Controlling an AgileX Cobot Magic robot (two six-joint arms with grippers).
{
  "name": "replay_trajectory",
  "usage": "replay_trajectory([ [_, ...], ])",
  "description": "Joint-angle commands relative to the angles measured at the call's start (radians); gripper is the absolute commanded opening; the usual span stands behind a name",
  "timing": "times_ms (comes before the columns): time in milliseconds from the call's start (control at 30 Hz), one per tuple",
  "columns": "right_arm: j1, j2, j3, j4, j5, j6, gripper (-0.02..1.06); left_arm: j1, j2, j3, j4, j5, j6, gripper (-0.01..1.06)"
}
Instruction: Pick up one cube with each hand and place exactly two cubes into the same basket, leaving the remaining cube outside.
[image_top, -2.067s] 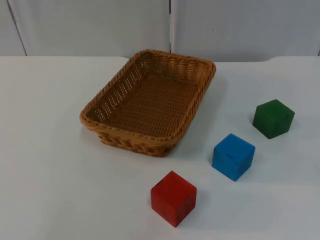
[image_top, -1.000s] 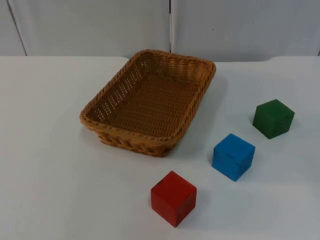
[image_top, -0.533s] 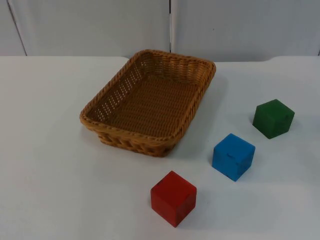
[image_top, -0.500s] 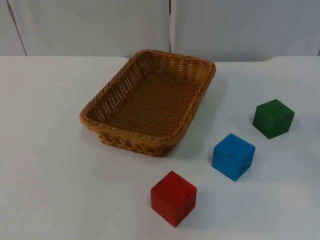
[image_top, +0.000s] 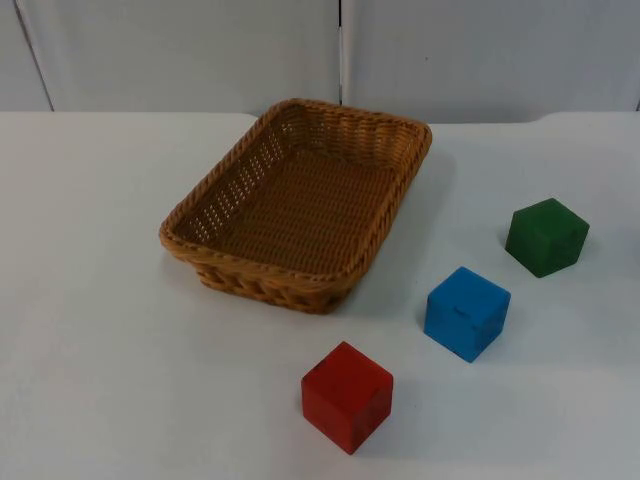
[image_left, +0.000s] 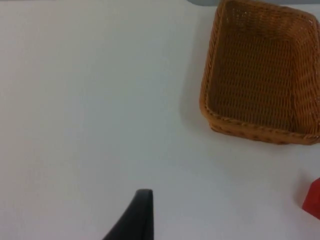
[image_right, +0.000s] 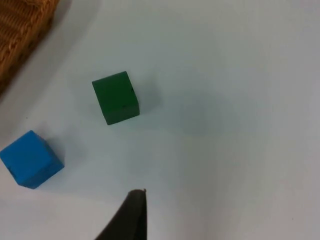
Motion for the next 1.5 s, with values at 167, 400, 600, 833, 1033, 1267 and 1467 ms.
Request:
replay_trajectory([
  [167, -0.004, 0.112, -0.084, 0.001, -0.013, -0.034, 1.05, 0.003, 0.083, -0.065, -0.060, -0.015, 0.046, 1.05],
  [400, -0.002, 0.248, -0.202, 0.051, -0.002, -0.100, 1.05, 0.003, 0.181, -0.121, -0.216, -0.024, 0.171, 1.05],
  [600, -0.002, 0.352, -0.291, 0.086, -0.002, -0.162, 1.05, 0.003, 0.261, -0.143, -0.269, -0.032, 0.226, 1.05],
  [833, -0.002, 0.463, -0.360, 0.131, 0.007, -0.222, 1.05, 0.003, 0.330, -0.143, -0.305, -0.038, 0.264, 1.01],
  [1033, 0.055, 0.560, -0.405, 0.149, 0.021, -0.263, 1.05, -0.036, 0.388, -0.152, -0.323, -0.040, 0.335, 1.01],
  [1267, 0.148, 0.637, -0.410, 0.130, -0.027, -0.267, 1.05, -0.172, 0.474, -0.161, -0.284, -0.090, 0.335, 1.01],
  [1467, 0.170, 0.676, -0.410, 0.130, -0.069, -0.267, 1.05, -0.279, 0.556, -0.161, -0.258, -0.126, 0.331, 1.01],
])
